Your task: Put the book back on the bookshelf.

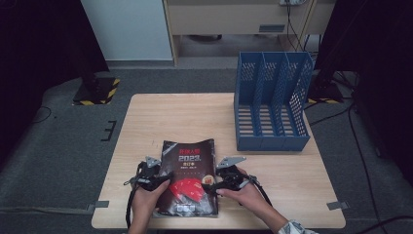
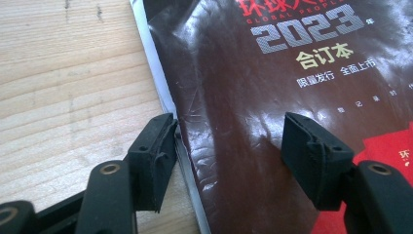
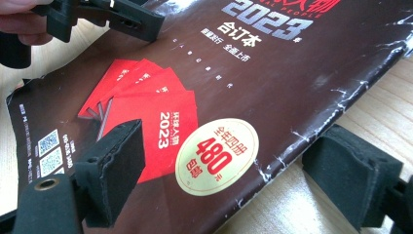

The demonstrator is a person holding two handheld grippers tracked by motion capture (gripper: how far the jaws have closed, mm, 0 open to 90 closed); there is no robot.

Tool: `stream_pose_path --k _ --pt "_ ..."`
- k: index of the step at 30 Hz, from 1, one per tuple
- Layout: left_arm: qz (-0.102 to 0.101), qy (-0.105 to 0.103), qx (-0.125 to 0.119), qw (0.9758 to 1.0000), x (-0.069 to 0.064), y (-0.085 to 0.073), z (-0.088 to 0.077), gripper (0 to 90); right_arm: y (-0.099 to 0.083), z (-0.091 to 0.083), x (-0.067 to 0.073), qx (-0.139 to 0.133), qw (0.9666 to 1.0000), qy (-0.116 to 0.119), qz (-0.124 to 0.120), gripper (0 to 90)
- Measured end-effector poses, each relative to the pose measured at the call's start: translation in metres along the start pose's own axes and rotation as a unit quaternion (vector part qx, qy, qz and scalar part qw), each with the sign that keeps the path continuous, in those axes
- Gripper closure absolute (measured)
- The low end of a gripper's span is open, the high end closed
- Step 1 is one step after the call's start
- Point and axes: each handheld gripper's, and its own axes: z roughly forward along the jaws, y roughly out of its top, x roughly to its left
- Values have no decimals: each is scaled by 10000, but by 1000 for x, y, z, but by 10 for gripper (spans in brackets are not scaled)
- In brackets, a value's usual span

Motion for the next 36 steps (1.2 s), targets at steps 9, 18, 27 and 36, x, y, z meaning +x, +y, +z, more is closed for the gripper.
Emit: stream_pose_path --k 9,18,27,36 --pt "64 -147 50 9999 -11 2 2 366 0 0 -1 -8 10000 32 37 162" --pt "289 -346 84 9989 -26 5 5 362 0 -2 -3 4 10000 2 -8 216" --pt "386 -487 65 9980 -35 7 8 353 0 -4 -9 -54 9999 -129 22 315" --pt "427 -506 53 9978 -41 8 11 356 0 -3 -5 -64 9996 -263 23 407"
